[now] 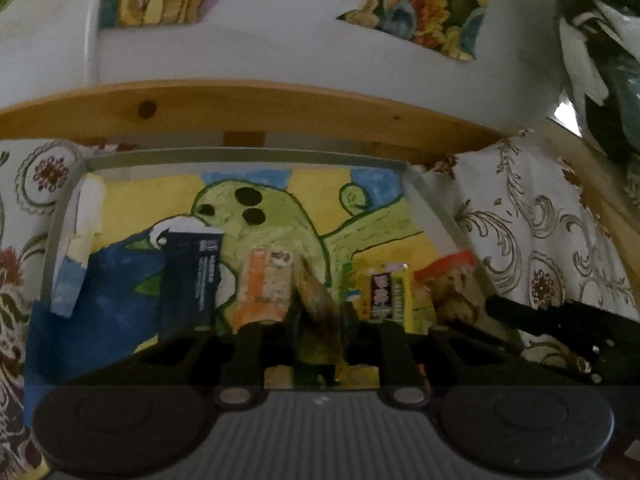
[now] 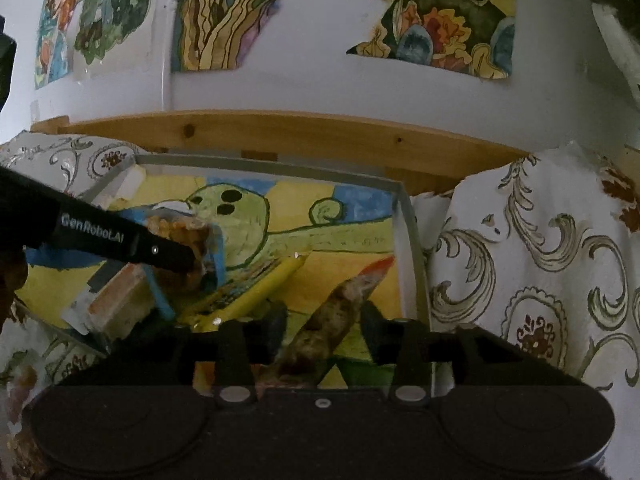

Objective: Organize snacks
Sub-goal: 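Carry the chip bag and orange-topped bag over the grey tray with both tools, then open both tools to release the two bags into the tray, then withdraw both tools from the tray back over the remaining snacks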

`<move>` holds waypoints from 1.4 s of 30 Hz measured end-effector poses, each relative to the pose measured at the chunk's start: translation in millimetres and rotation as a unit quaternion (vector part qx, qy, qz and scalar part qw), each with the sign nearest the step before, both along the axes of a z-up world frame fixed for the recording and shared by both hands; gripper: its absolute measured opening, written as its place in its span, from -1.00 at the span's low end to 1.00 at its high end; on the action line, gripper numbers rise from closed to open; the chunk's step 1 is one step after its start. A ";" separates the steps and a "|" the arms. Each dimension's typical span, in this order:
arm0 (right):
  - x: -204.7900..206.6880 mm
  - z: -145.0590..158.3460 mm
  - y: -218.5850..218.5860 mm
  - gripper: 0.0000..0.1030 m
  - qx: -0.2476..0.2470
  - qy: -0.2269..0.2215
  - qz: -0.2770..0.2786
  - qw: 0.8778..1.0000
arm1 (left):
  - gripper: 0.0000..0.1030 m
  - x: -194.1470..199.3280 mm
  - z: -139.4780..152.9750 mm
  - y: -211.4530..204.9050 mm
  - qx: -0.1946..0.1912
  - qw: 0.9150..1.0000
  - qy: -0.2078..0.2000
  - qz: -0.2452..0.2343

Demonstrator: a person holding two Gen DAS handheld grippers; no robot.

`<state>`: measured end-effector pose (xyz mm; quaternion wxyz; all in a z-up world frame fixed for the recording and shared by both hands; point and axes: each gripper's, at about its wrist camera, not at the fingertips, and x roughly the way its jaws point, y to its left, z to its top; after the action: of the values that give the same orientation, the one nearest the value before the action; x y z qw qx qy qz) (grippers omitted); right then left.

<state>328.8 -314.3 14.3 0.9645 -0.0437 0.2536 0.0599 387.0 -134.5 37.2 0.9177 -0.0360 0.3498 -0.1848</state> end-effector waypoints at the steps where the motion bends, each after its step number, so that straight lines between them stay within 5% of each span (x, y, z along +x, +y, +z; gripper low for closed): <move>1: -1.2 -0.5 0.6 0.03 -0.002 -0.001 0.001 1.000 | -0.36 -0.2 0.2 1.6 -0.005 1.000 0.000 0.001; 6: -6.0 0.8 4.7 0.50 -0.017 -0.012 0.001 1.000 | -0.04 -4.0 6.0 3.8 -0.013 1.000 -0.006 0.007; 14: -23.8 15.2 2.6 0.88 -0.014 -0.048 -0.012 0.999 | 0.58 -19.3 28.4 7.5 -0.034 0.998 -0.049 0.011; 19: -43.9 35.2 4.8 0.95 -0.006 -0.082 -0.036 0.996 | 0.99 -43.0 44.8 16.1 -0.031 0.994 -0.104 0.033; 31: -124.8 80.6 32.0 0.99 0.039 -0.136 -0.021 0.990 | 0.99 -129.7 74.5 58.1 -0.003 0.980 -0.177 0.086; 42: -205.9 88.3 59.4 0.99 0.045 -0.145 0.003 0.988 | 0.99 -206.9 75.6 110.3 0.006 0.974 -0.177 0.140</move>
<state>122.9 -254.9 102.6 0.9919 -0.0097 0.1079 0.0667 180.0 -24.3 112.8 0.9821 -0.0459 0.1742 -0.0559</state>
